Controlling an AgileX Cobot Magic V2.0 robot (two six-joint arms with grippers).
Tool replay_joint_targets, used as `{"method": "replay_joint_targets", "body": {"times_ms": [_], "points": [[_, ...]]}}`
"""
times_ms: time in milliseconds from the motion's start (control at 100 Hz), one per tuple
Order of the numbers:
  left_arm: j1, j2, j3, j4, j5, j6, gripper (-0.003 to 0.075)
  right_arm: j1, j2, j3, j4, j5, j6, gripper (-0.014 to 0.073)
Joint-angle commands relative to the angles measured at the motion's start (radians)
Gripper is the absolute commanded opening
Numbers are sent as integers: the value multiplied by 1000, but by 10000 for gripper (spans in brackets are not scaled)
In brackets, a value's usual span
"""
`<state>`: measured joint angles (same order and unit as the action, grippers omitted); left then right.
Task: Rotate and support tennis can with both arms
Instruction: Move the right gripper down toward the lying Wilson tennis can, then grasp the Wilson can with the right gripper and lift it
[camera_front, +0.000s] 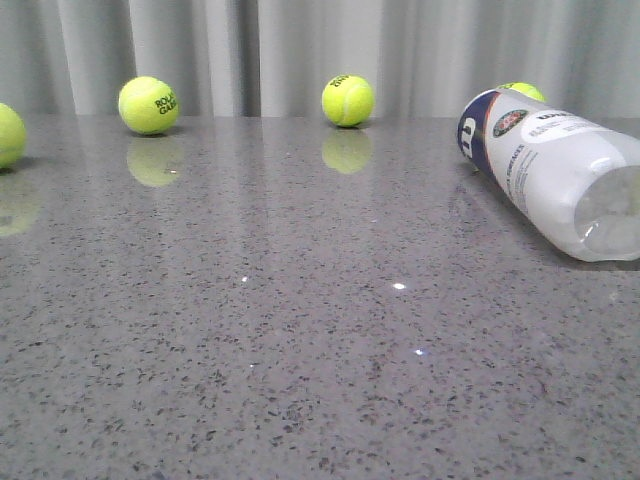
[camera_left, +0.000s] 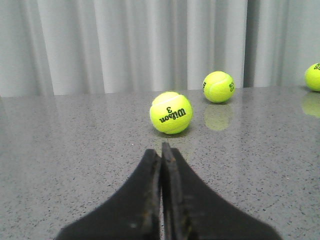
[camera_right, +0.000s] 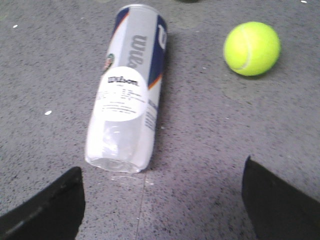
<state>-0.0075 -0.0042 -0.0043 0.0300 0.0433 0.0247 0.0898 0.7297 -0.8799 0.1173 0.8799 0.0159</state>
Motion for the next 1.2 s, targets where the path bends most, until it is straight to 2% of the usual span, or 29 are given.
{"method": "replay_joint_targets", "body": {"times_ms": [0, 340, 510, 770, 1190], "points": [[2, -39, 49, -1, -84, -11, -21, -4, 64, -63, 56, -78, -85, 633], [2, -39, 49, -1, -84, -11, -21, -1, 355, -255, 99, -91, -101, 633], [2, -39, 49, -1, -84, -11, -21, 39, 475, -317, 99, -104, -102, 633], [2, -39, 49, -1, -84, -11, -21, 109, 602, -325, 99, -150, -102, 633], [2, -39, 49, -1, -84, -11, -21, 108, 763, -325, 99, -210, -102, 633]]}}
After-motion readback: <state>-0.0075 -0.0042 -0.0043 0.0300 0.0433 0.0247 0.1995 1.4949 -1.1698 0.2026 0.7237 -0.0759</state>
